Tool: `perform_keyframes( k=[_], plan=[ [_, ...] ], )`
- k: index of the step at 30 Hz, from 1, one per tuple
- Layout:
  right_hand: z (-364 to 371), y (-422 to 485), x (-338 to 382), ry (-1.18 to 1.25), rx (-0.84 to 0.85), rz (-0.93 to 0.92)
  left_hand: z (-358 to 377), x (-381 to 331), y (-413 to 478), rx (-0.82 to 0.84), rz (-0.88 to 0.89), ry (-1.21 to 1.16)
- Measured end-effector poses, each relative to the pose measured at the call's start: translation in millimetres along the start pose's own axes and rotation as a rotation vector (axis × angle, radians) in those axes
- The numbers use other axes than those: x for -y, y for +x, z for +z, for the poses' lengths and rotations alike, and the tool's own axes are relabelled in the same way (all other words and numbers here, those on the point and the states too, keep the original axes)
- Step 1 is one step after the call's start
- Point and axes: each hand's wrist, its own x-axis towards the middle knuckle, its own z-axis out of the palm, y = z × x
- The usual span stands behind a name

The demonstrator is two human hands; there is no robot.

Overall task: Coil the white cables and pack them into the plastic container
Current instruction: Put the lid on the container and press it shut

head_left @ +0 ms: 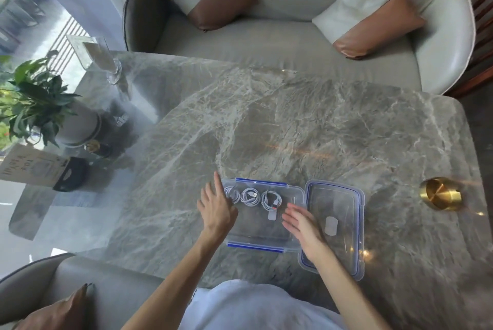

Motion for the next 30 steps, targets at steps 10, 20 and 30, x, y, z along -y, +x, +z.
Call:
perform_keyframes(
  k=[10,20,30],
  plan=[
    [-160,-9,-26,0.173,-0.555,0.112,63,-203,20,0.227,0.671,0.409],
    [-197,-50,-64,0.430,-0.199,0.183,115,-253,-6,0.454,0.591,0.533],
    [-202,-13,-41,0.696,-0.276,0.172,98,-264,5,0.518,0.510,0.365]
  ],
)
